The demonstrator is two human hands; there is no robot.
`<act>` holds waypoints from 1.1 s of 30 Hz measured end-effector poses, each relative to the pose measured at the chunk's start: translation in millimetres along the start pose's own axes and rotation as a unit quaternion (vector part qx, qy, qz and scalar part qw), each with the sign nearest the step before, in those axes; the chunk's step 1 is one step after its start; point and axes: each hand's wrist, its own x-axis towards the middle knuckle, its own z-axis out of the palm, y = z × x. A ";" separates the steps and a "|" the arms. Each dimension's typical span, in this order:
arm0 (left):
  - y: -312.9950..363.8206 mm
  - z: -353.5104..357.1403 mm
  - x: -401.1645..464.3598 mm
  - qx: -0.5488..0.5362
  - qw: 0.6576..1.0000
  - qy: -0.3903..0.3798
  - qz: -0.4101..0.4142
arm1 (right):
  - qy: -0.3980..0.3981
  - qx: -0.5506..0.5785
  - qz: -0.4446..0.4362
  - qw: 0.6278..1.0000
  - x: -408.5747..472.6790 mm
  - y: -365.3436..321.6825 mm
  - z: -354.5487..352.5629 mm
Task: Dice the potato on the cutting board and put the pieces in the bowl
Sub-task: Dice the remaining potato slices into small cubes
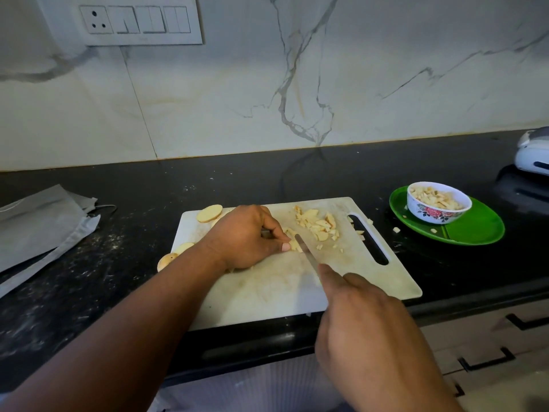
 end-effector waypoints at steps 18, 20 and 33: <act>4.0 0.7 0.5 0.020 1.000 0.009 -0.005 | -0.051 0.014 0.000 0.999 -18.4 4.4 2.5; 1.4 -4.6 -0.9 0.020 1.000 -0.010 -0.003 | -0.023 0.017 -0.001 1.000 -14.3 4.7 -3.5; -0.1 -11.2 0.7 -0.051 0.994 0.045 -0.081 | 0.061 0.022 -0.036 0.997 52.3 -22.4 16.9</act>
